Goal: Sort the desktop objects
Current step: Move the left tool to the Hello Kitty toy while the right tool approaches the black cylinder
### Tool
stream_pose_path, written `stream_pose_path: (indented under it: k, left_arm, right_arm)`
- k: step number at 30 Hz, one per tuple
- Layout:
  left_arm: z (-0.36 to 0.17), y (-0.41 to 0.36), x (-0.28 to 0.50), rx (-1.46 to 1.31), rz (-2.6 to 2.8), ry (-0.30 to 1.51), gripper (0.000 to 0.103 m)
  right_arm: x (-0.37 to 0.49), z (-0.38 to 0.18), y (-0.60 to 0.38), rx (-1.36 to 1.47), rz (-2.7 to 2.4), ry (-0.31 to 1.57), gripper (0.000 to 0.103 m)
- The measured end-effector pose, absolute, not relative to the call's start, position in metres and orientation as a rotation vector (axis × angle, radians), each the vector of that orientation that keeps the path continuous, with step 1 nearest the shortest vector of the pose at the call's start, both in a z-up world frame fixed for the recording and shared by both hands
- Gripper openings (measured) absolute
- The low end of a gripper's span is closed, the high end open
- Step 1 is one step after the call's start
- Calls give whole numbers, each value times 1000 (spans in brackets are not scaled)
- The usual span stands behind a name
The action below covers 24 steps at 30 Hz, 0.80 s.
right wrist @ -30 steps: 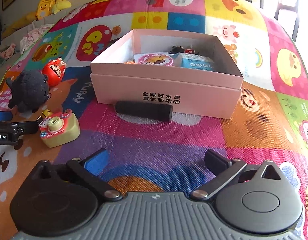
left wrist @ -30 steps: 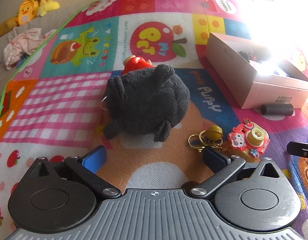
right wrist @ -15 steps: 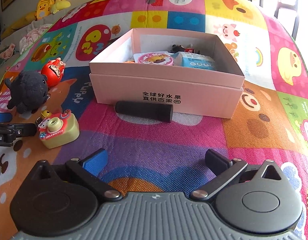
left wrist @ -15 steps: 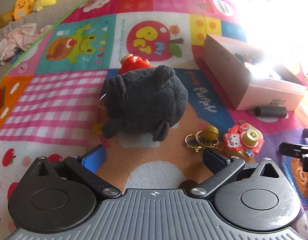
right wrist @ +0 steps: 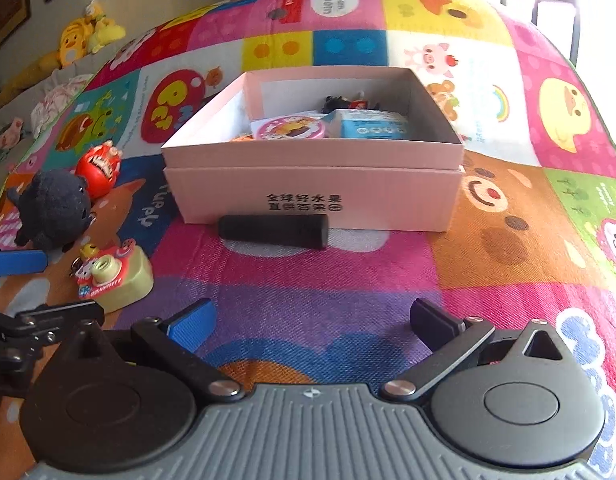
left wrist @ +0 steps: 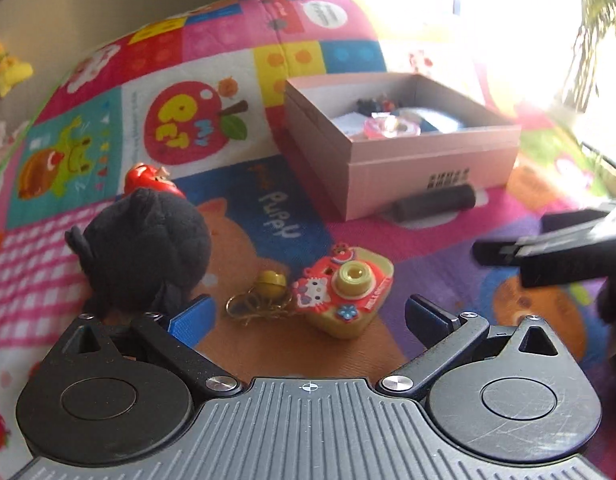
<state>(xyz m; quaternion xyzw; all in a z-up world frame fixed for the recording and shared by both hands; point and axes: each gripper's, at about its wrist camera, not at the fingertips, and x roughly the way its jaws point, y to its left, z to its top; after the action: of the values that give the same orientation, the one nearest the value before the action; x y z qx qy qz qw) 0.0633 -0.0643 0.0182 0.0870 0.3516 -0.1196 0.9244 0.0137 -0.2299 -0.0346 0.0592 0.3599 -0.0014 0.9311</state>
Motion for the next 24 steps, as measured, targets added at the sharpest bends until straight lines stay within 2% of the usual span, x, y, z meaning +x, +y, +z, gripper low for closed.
stream_pose_path:
  k: [4,11,17,21,22,24]
  left_arm:
    - [12,-49,67,260,-158,707,103]
    - [23,-9,68,200,-20,656,103]
    - [32,-16,49,115,-158,642,103]
    - [30,-28,48,56,-243,687,103]
    - [28,-32,49,43,-256,701,103]
    - [26,-38,55,20,-269,727,103]
  right_arm:
    - [12,-34,-234,143,-25,723,103]
    - [21,-20,-197,-83,4,613,103]
    - [65,-28,-183,-81,11,718,101]
    - [73,-33,-191,-1,35,760,72]
    - [70,-32,-191,-7,31,761,69]
    - [61,-30,-194,-21,26,754,52]
